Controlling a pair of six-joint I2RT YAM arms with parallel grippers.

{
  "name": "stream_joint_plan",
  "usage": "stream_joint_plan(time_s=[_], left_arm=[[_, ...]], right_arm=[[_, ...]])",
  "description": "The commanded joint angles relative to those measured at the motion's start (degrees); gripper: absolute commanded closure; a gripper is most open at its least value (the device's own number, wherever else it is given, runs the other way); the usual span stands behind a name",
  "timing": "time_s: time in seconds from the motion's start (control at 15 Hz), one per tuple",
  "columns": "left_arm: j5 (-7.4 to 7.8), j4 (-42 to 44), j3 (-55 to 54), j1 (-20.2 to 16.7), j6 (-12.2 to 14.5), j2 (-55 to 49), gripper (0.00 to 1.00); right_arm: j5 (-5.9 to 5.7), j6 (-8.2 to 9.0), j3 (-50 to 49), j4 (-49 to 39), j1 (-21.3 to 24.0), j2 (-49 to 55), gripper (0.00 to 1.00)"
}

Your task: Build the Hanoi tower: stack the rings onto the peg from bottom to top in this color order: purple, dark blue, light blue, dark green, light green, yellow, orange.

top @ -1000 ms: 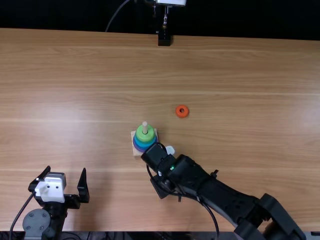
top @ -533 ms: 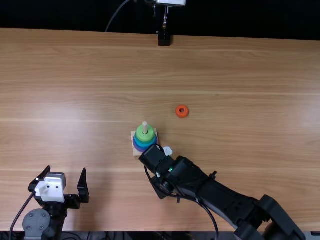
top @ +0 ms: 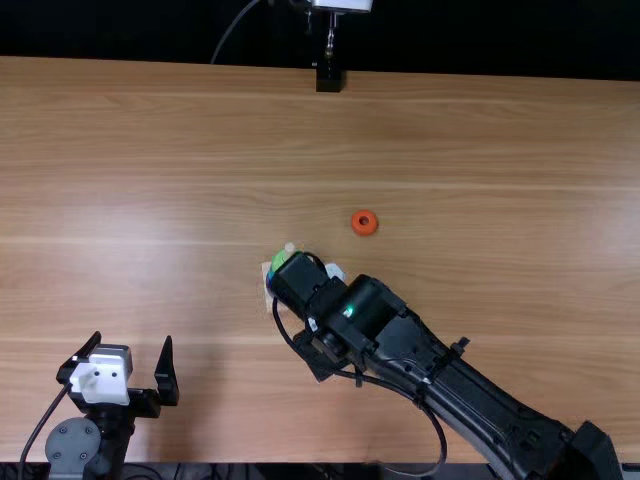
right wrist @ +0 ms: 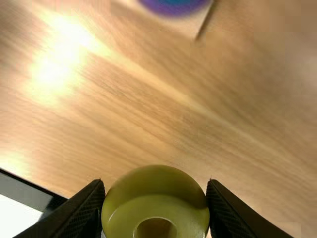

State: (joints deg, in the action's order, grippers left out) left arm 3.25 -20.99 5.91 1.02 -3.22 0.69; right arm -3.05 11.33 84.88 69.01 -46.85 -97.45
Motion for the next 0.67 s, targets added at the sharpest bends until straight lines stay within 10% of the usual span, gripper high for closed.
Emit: stream_joint_plan(time_s=[0.0,0.6], left_arm=[[0.34,-4.4,-5.9,-0.5,0.3,-0.7,0.00],[0.34,-4.4,-5.9,-0.5,0.3,-0.7,0.00]], right_arm=[[-0.96,-1.21,6.2,1.6,0.2,1.4,1.00],[-1.06,-4.16,39.5,12.5,0.5,-12.9,1.00]])
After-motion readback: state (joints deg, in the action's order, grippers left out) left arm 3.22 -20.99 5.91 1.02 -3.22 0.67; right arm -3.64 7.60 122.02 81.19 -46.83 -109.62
